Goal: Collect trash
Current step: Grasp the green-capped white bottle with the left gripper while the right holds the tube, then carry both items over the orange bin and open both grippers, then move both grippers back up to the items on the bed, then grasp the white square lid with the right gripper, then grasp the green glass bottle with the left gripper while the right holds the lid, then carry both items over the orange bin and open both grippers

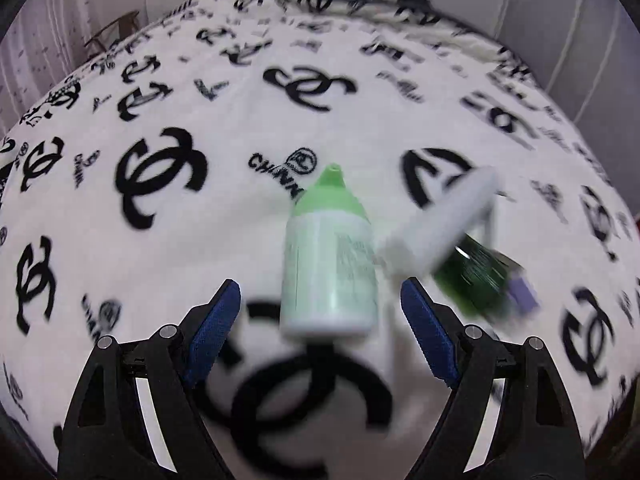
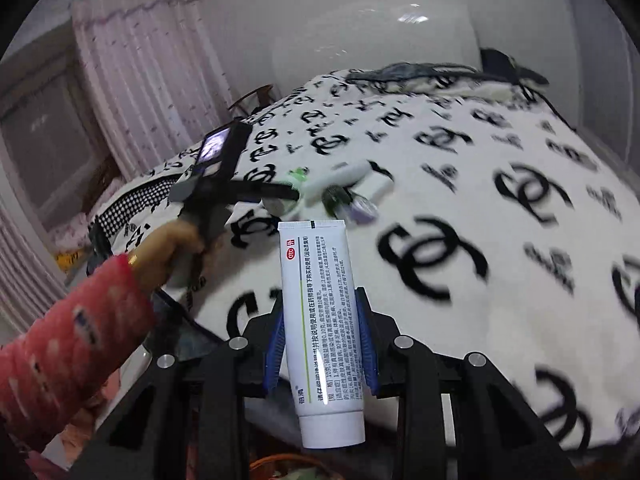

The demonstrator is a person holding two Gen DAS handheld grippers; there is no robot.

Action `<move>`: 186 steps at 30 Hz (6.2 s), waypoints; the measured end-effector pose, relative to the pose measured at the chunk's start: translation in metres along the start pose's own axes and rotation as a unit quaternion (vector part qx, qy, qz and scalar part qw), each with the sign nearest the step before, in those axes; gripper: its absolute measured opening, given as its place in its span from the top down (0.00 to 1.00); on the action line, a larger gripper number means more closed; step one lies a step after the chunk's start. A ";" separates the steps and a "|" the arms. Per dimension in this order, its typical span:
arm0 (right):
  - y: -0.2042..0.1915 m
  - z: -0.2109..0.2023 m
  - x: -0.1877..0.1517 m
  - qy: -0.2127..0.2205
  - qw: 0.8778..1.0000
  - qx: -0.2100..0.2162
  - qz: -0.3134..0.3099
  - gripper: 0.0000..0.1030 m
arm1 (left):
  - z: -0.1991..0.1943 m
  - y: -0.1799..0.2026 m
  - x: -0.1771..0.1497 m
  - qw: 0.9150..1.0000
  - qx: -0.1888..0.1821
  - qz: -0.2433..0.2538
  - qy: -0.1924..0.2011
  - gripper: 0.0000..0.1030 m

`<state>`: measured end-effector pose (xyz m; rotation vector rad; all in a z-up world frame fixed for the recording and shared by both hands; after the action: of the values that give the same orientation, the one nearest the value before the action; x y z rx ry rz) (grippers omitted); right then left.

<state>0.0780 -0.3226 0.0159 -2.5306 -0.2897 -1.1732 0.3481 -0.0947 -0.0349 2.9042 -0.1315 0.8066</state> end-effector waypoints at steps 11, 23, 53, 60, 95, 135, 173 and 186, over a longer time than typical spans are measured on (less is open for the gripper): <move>0.015 0.004 -0.024 -0.006 0.999 -0.001 0.033 0.69 | -0.005 -0.008 0.001 1.000 -0.011 -0.012 -0.016 0.55; -0.032 -0.014 -0.044 -0.012 1.000 0.016 0.007 0.69 | -0.123 -0.018 -0.108 0.990 -0.123 0.071 0.025 0.55; -0.040 0.156 -0.315 -0.401 0.910 -0.049 0.093 0.67 | 0.070 0.041 -0.462 0.907 -0.081 0.163 -0.379 0.55; -0.029 0.152 -0.315 -0.393 0.910 -0.051 0.122 0.42 | 0.064 0.026 -0.462 0.918 -0.096 0.112 -0.369 0.35; -0.065 0.018 -0.055 -0.035 0.998 -0.056 -0.002 0.18 | -0.174 -0.013 -0.301 0.996 -0.044 0.033 0.073 0.14; 0.050 0.178 0.079 -0.056 0.983 0.023 0.171 0.69 | -0.144 -0.023 -0.223 0.995 -0.089 -0.023 0.046 0.14; 0.030 -0.021 0.004 0.040 0.998 0.022 0.054 0.69 | -0.076 0.035 -0.051 0.990 -0.103 -0.091 0.031 0.60; -0.058 -0.041 -0.052 -0.010 0.999 0.023 -0.020 0.69 | -0.187 0.044 -0.233 0.992 -0.092 0.071 0.052 0.60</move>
<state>-0.0022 -0.2870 0.0129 -2.5081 -0.3711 -1.1439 0.0493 -0.1003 0.0074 2.6970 -0.3850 0.9142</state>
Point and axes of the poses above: each gripper's, at about its wrist camera, not at the fingertips, and z roughly the way its jaws point, y to its right, x to its top, the point moved 1 cm from there along z, roughly the way its jaws point, and after that the axes turned 6 degrees about -z, right-handed, at the moved point
